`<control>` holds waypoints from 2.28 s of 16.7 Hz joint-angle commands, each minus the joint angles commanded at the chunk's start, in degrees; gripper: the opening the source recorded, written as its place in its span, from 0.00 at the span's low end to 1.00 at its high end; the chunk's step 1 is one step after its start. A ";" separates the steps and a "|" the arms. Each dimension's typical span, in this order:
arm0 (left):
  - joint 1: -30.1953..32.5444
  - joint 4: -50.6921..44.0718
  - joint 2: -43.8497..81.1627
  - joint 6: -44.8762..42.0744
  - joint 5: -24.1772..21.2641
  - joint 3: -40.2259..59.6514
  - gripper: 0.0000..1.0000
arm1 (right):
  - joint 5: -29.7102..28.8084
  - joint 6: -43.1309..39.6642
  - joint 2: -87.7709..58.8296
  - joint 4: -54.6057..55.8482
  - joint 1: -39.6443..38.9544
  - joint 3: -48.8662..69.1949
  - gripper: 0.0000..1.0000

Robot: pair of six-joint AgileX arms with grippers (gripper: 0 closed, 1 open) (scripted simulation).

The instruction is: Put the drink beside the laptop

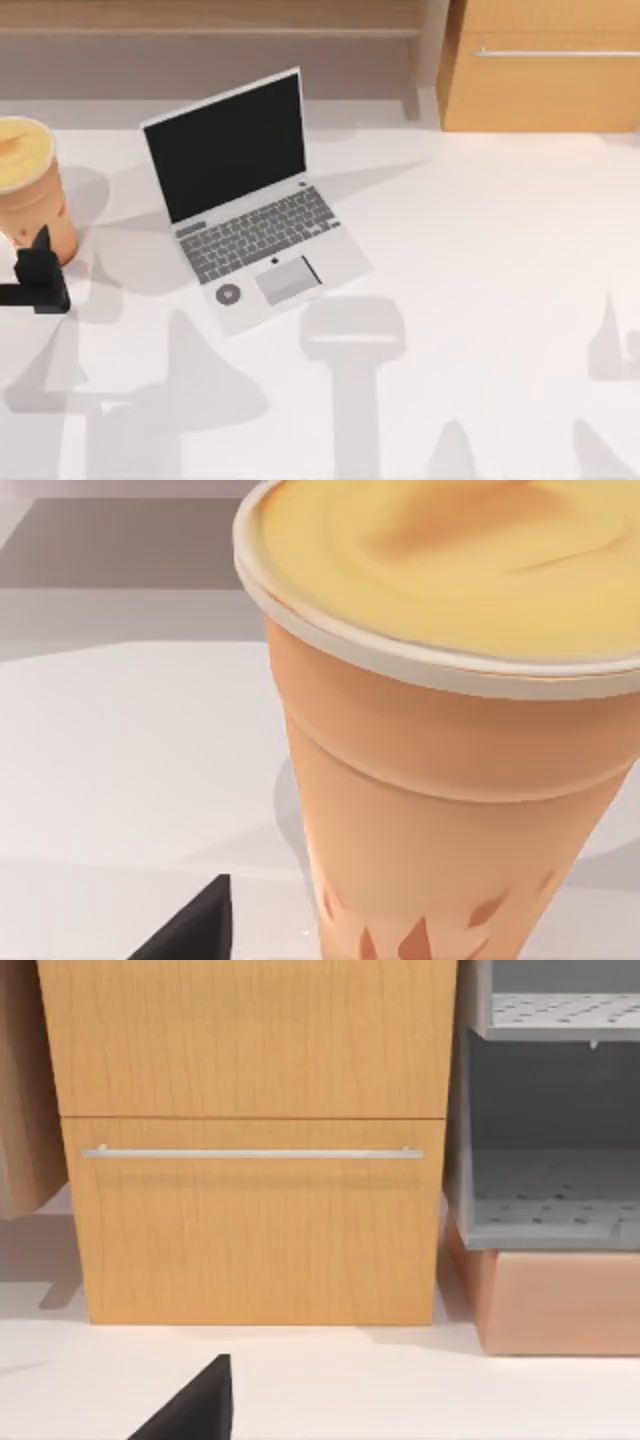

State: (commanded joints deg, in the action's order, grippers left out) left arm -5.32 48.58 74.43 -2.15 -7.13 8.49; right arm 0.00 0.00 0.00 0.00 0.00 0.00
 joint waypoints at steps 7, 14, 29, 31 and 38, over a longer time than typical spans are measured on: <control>0.79 4.46 9.09 0.17 0.62 4.64 1.00 | 0.00 0.00 0.00 0.00 0.00 0.00 1.00; 2.24 11.78 25.59 0.53 1.76 13.76 1.00 | 0.00 0.00 0.00 0.00 0.00 0.00 1.00; 2.36 12.34 26.75 0.57 1.86 14.50 0.25 | 0.00 0.00 0.00 0.00 0.00 0.00 1.00; 2.36 12.34 26.75 0.57 1.86 14.50 0.10 | 0.00 0.00 0.00 0.00 0.00 0.00 1.00; 2.36 12.34 26.75 0.57 1.86 14.50 0.00 | 0.00 0.00 0.00 0.00 0.00 0.00 1.00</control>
State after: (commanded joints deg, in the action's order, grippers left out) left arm -2.95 60.93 101.18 -1.58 -5.27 22.98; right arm 0.00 0.00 0.00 0.00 0.00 0.00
